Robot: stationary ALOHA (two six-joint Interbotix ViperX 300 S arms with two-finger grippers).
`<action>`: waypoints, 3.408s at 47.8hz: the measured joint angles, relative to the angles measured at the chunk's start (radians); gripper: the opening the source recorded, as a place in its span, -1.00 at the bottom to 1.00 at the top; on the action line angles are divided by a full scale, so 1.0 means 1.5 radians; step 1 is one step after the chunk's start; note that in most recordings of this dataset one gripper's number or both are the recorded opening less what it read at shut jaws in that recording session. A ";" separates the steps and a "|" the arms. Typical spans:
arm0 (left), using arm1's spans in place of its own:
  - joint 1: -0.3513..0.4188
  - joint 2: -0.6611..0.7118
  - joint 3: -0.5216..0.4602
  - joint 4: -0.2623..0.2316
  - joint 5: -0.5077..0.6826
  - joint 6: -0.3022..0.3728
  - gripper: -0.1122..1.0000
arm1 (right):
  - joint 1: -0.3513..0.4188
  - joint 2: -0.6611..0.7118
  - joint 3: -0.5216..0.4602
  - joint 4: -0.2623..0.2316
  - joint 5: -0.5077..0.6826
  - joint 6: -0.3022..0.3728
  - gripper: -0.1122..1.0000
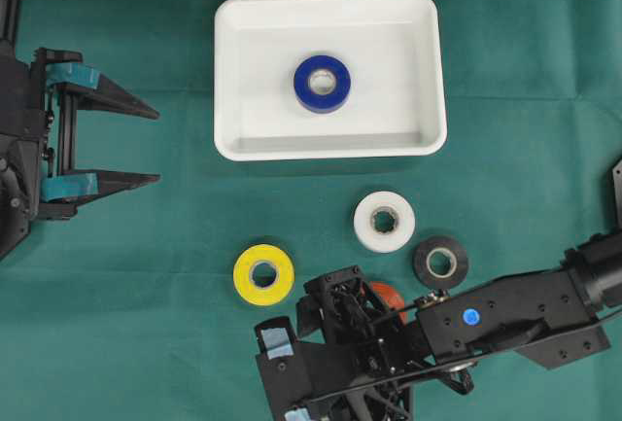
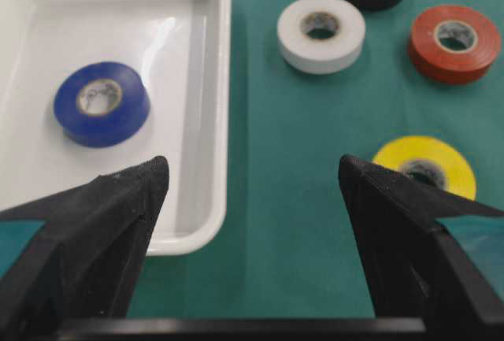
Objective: Pick up the tape from a random location and place it into the white case.
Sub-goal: 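Lower the right gripper onto the teal tape and close on its rim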
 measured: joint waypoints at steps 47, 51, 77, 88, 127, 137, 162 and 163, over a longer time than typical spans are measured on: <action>0.000 0.000 0.000 0.000 0.000 0.000 0.73 | 0.001 0.004 0.000 0.000 0.000 0.000 0.85; 0.000 0.000 0.000 0.000 0.000 0.000 0.73 | 0.002 0.015 0.000 0.000 -0.001 0.000 0.85; 0.000 0.000 0.000 0.000 0.000 0.000 0.73 | 0.007 0.094 0.010 0.000 -0.050 0.021 0.85; 0.000 0.000 0.001 0.000 0.000 0.000 0.73 | 0.013 0.120 0.028 0.000 -0.089 0.032 0.85; 0.004 0.000 0.014 0.000 0.000 0.000 0.73 | 0.019 0.165 0.033 0.000 -0.140 0.056 0.77; 0.004 0.000 0.014 0.000 0.000 0.000 0.73 | 0.019 0.165 0.033 -0.003 -0.140 0.056 0.09; 0.005 0.000 0.015 0.001 0.000 0.000 0.73 | 0.018 0.164 0.033 -0.003 -0.140 0.052 -0.27; 0.004 0.000 0.014 0.001 0.000 0.000 0.73 | 0.018 0.163 0.033 -0.002 -0.140 0.053 -0.27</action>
